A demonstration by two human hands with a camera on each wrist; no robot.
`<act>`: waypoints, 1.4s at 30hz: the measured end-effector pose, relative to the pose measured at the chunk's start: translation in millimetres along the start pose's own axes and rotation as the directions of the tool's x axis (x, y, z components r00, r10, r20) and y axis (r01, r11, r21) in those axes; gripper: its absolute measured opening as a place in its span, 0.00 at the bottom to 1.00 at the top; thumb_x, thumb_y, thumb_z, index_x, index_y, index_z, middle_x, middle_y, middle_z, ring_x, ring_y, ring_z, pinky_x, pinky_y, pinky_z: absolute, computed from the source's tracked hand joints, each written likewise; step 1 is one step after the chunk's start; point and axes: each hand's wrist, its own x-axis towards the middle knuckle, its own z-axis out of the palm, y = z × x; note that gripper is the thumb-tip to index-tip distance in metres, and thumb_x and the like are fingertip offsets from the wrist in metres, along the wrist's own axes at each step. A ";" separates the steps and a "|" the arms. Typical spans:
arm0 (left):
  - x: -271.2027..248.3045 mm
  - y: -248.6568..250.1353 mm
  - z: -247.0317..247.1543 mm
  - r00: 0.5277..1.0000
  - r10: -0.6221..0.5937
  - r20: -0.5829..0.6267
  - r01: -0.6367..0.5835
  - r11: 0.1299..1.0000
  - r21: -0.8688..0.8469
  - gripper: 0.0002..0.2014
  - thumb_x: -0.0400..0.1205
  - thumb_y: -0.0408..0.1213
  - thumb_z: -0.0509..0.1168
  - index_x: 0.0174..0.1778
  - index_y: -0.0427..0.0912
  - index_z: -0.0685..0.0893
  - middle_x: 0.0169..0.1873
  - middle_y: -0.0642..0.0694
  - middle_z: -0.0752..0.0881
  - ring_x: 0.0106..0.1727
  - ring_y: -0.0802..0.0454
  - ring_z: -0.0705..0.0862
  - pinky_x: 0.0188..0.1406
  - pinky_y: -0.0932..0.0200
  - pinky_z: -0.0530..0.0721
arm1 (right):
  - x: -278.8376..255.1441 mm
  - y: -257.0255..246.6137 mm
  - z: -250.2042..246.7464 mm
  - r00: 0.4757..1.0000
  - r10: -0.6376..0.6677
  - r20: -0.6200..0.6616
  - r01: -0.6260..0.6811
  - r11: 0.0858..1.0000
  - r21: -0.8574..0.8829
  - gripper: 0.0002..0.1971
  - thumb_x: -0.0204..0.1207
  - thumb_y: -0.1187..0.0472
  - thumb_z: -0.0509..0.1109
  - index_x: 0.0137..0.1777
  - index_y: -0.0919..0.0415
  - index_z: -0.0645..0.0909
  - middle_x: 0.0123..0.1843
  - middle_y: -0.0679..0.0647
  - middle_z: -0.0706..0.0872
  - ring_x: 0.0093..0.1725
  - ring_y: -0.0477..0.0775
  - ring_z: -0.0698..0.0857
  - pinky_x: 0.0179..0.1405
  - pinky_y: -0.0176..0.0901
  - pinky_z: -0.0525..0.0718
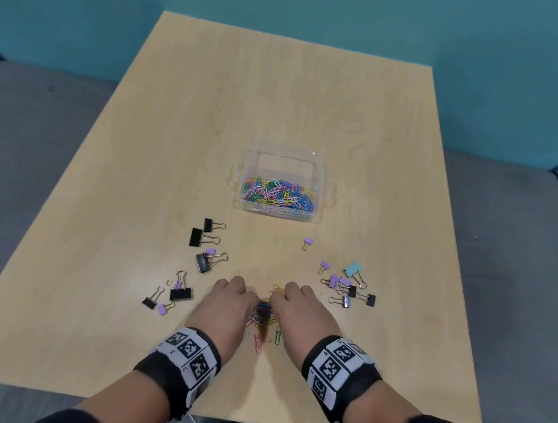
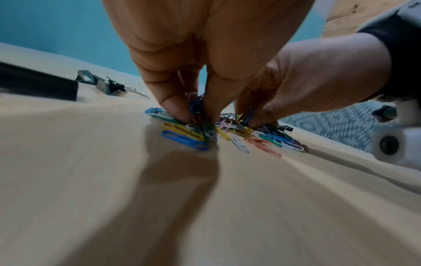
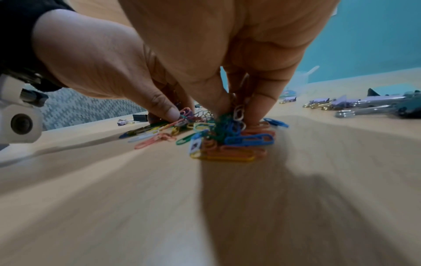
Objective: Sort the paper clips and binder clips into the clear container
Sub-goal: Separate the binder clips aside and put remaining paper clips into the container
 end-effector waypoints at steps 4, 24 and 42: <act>3.3 -4.5 -1.9 1.000 -0.005 0.019 0.005 1.000 -0.010 0.12 0.71 0.23 0.63 0.41 0.46 0.77 0.39 0.48 0.73 0.36 0.51 0.67 0.31 0.57 0.65 | 2.8 5.3 -4.3 0.999 -0.017 0.027 0.016 0.999 0.028 0.22 0.65 0.79 0.60 0.57 0.60 0.71 0.56 0.58 0.73 0.53 0.60 0.72 0.42 0.48 0.72; 104.4 -21.1 -123.1 0.971 -0.233 -0.059 0.157 0.800 -0.579 0.06 0.75 0.31 0.67 0.36 0.46 0.87 0.20 0.51 0.82 0.18 0.62 0.76 0.20 0.67 0.71 | 88.4 58.4 -112.5 0.963 0.182 -0.199 -0.108 0.935 0.337 0.08 0.75 0.67 0.62 0.37 0.54 0.76 0.41 0.55 0.82 0.39 0.58 0.81 0.36 0.47 0.78; -35.8 -26.1 -15.0 1.000 0.016 -0.003 -0.016 0.983 -0.184 0.35 0.72 0.46 0.72 0.74 0.48 0.67 0.72 0.41 0.71 0.70 0.41 0.73 0.64 0.49 0.79 | -38.7 30.1 0.5 0.996 -0.088 -0.009 0.088 0.996 -0.023 0.40 0.71 0.55 0.72 0.80 0.58 0.57 0.79 0.60 0.64 0.79 0.64 0.63 0.70 0.55 0.75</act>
